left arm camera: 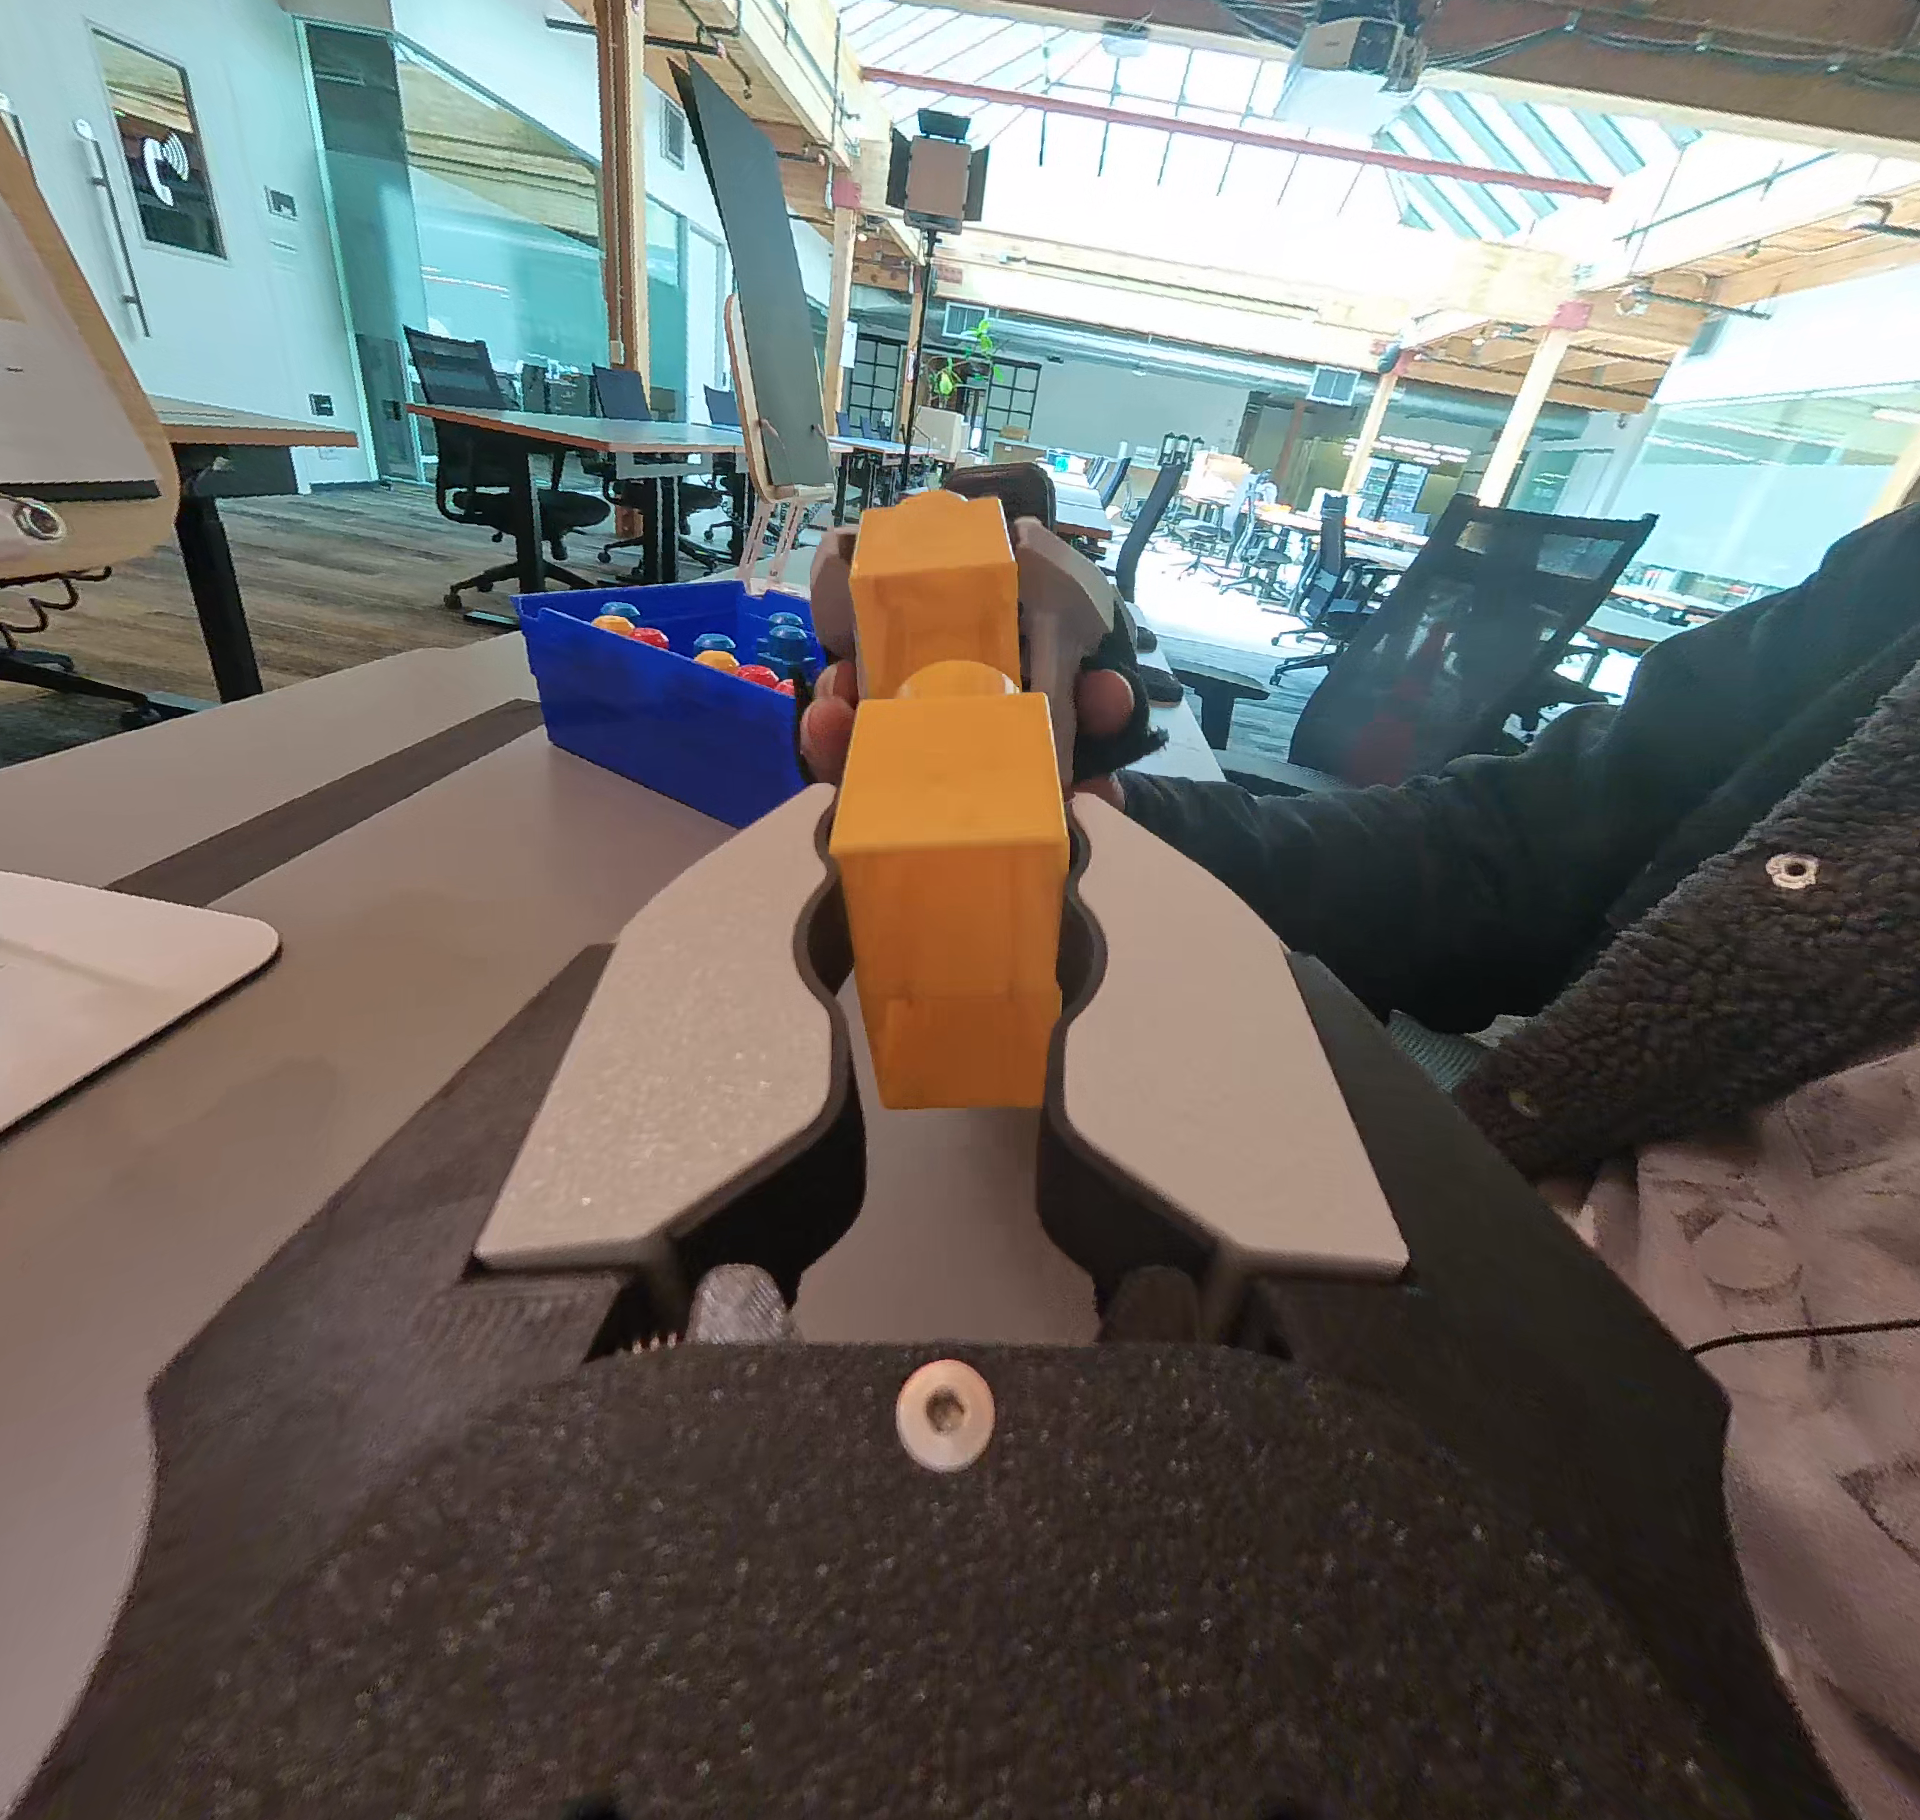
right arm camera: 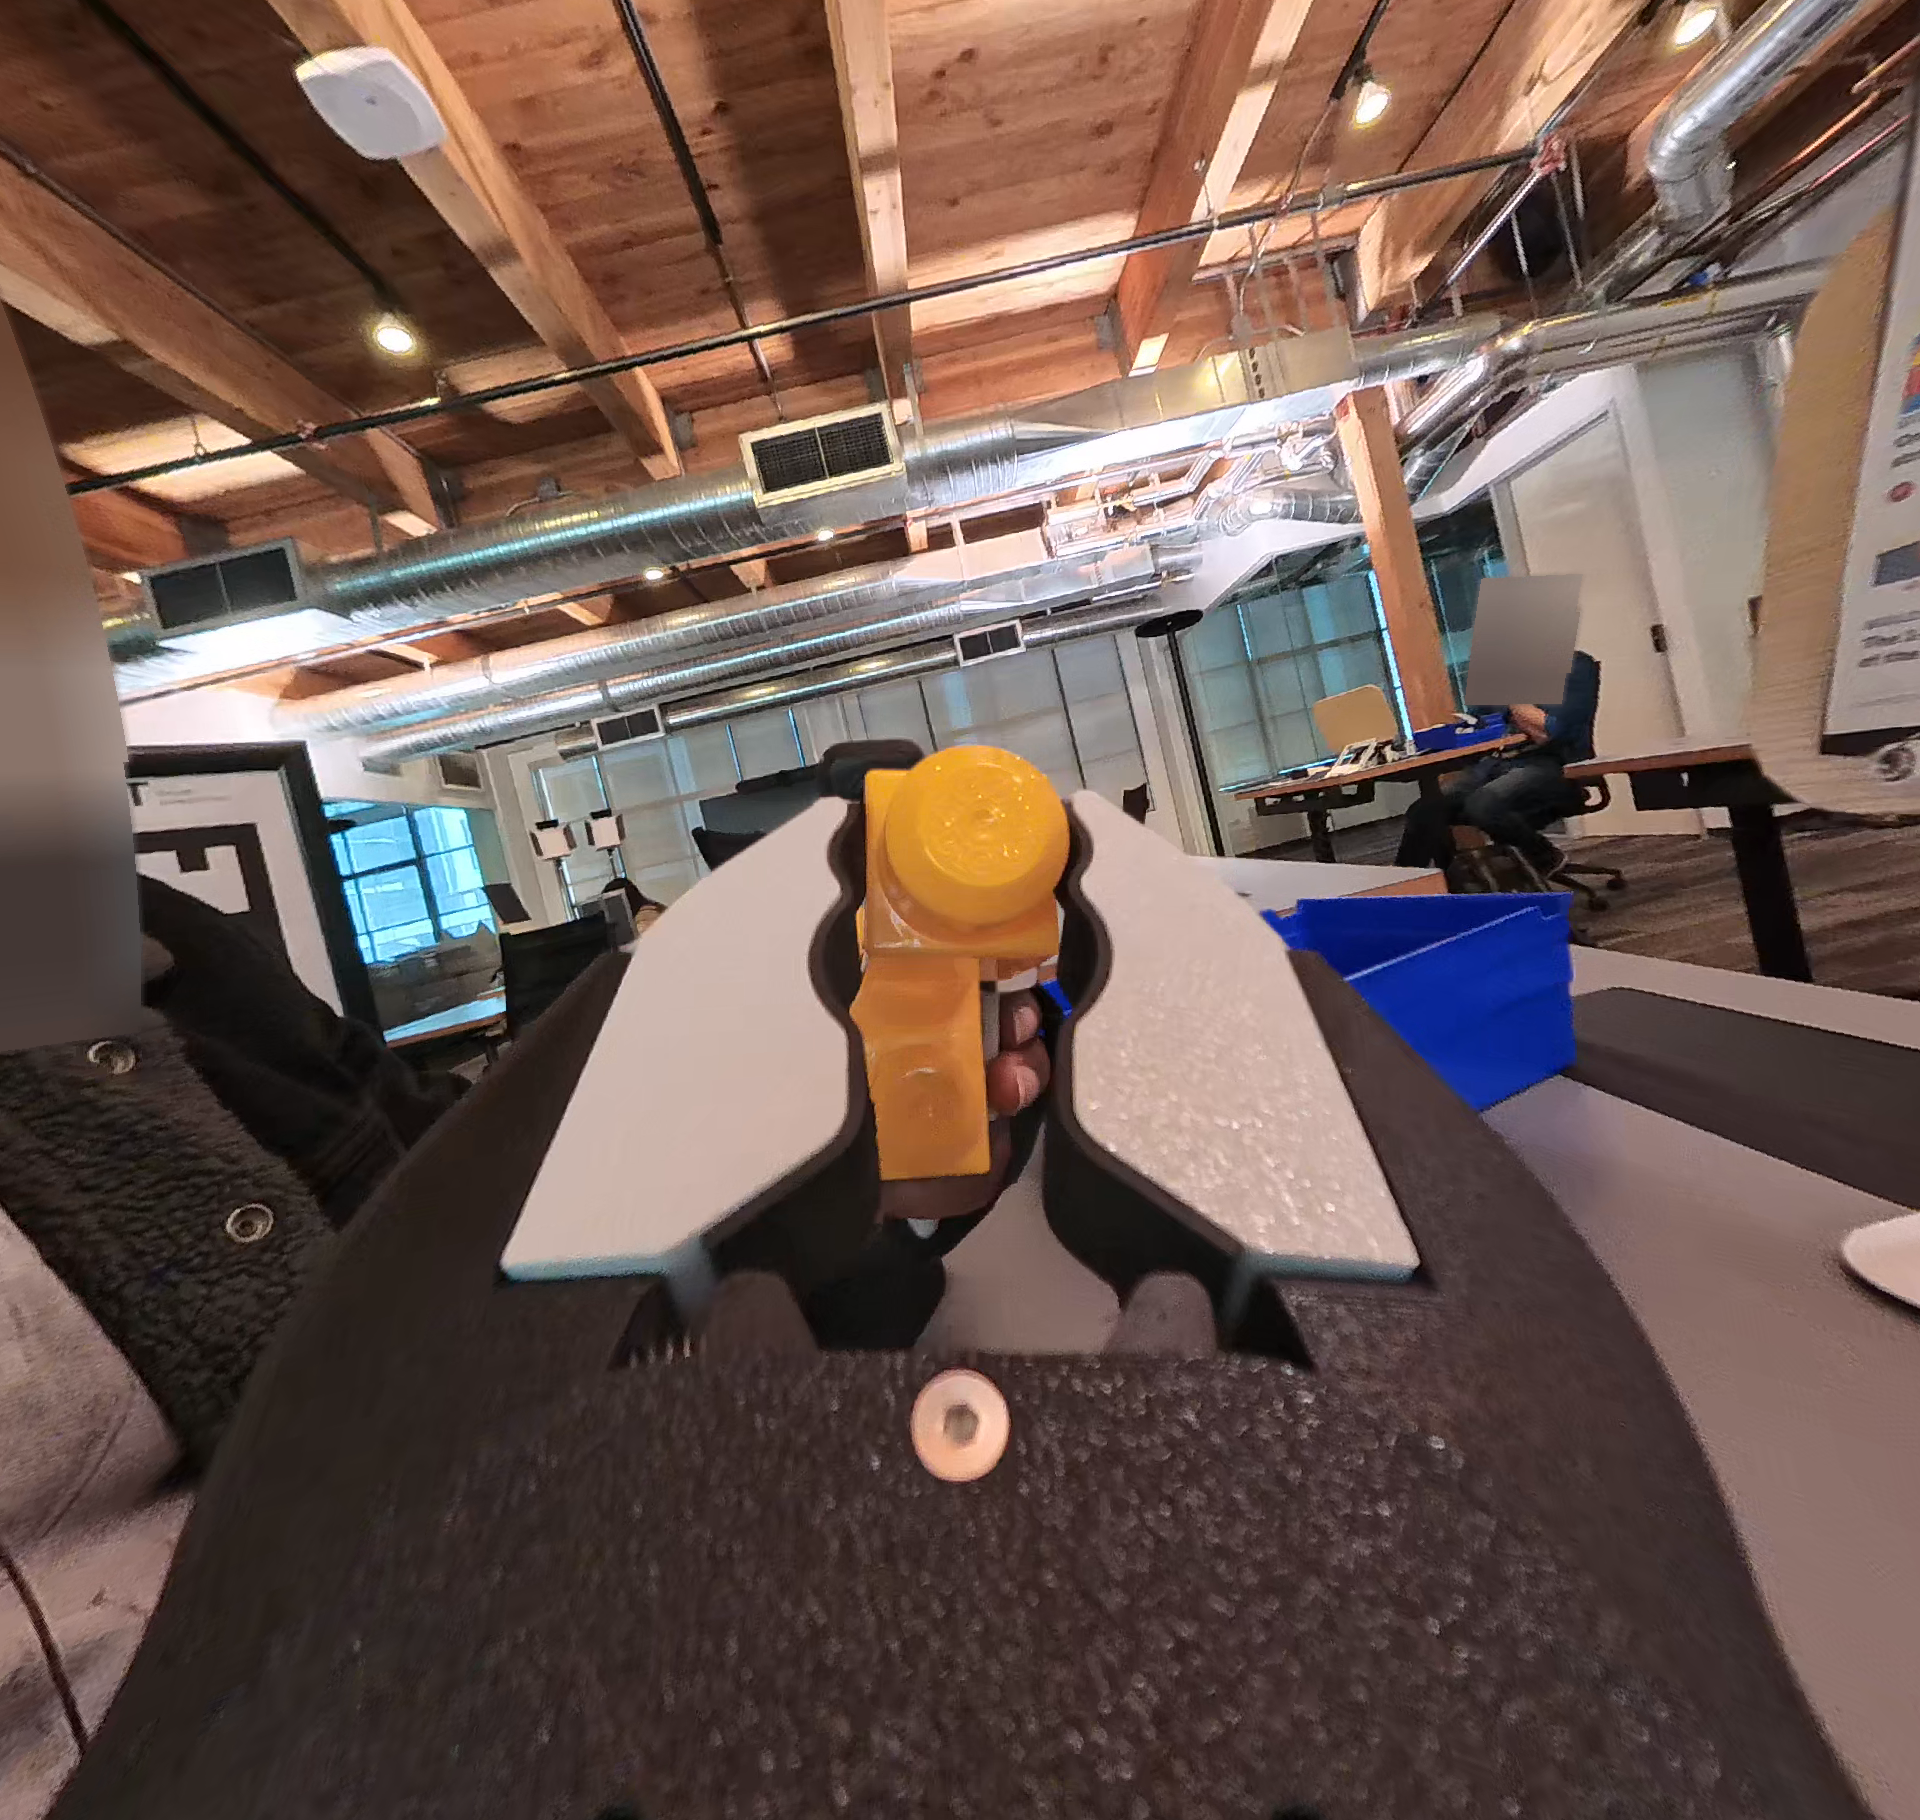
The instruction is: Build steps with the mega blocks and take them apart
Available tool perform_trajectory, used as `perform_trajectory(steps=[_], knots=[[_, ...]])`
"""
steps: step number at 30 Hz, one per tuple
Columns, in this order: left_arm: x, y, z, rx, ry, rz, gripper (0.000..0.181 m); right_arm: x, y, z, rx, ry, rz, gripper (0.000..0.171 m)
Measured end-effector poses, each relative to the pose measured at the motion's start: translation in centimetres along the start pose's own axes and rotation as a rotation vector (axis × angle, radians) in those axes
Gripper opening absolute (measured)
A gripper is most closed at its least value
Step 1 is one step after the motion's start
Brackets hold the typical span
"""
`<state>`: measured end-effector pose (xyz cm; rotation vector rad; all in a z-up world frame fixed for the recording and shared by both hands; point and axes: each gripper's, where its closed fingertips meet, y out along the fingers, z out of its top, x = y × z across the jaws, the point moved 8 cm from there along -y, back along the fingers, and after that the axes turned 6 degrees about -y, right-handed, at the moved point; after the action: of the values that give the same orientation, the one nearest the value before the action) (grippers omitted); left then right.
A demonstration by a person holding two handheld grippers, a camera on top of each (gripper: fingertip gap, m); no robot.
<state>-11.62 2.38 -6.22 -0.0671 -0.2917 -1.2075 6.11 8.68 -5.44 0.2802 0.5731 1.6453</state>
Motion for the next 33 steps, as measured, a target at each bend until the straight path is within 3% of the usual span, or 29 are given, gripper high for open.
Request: perform_trajectory(steps=[13, 33], knots=[[0.0, 0.2, -0.2, 0.009, -0.01, 0.003, 0.037, -0.9, 1.0, -1.5, -0.083, -0.066, -0.002, 0.035], [-0.3, 0.2, -0.9, 0.027, -0.065, -0.021, 0.037, -0.9, 0.9, -2.7, -0.075, -0.036, -0.013, 0.035]])
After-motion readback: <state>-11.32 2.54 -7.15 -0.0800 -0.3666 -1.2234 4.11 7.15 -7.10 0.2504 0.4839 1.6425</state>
